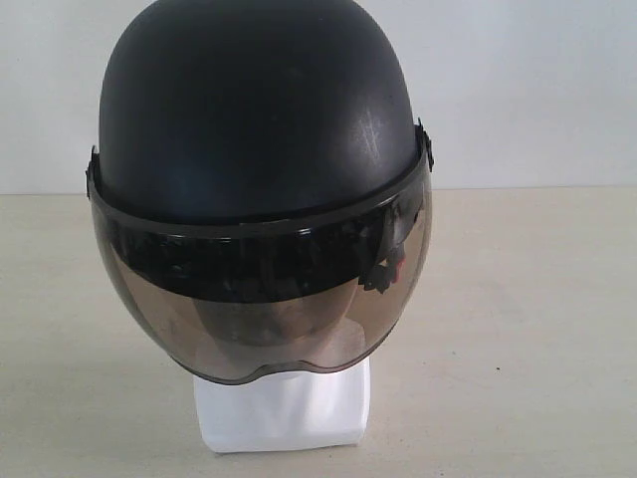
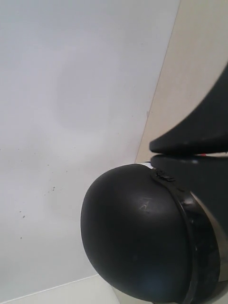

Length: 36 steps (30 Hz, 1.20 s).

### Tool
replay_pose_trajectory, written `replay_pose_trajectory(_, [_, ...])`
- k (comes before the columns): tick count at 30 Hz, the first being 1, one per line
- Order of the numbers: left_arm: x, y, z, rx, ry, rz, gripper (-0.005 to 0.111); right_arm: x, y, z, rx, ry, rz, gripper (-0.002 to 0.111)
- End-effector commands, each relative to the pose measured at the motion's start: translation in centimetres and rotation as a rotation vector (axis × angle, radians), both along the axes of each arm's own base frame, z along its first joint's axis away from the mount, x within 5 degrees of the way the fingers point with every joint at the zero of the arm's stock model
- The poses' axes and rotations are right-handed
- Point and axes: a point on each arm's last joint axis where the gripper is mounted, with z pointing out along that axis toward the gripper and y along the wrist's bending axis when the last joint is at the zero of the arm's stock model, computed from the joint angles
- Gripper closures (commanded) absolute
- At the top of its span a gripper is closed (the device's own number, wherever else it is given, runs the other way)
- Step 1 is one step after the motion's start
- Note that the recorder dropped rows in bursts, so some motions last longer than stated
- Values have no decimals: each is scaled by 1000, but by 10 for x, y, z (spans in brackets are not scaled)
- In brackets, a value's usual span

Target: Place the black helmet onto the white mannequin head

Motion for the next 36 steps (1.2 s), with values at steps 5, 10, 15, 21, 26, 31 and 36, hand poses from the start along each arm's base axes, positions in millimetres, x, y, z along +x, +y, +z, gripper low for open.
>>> replay_pose_trajectory(5, [0,-1,-2,5,6,-10,102,-2,0,2,6,-14,1,108])
replay_pose_trajectory(10, [0,-1,-2,5,6,-10,102,-2,0,2,6,-14,1,108])
replay_pose_trajectory(15, [0,-1,-2,5,6,-10,102,1,-2,4,-30,-67,-18,108])
replay_pose_trajectory(21, [0,-1,-2,5,7,-10,102,44,-2,-40,65,-24,-115,108])
replay_pose_trajectory(26, [0,-1,-2,5,7,-10,102,54,-12,-119,140,28,-255,108])
replay_pose_trajectory(31, [0,-1,-2,5,7,-10,102,36,-21,-186,30,-51,-303,108])
replay_pose_trajectory(36, [0,-1,-2,5,7,-10,102,23,-25,-239,91,-110,-324,108])
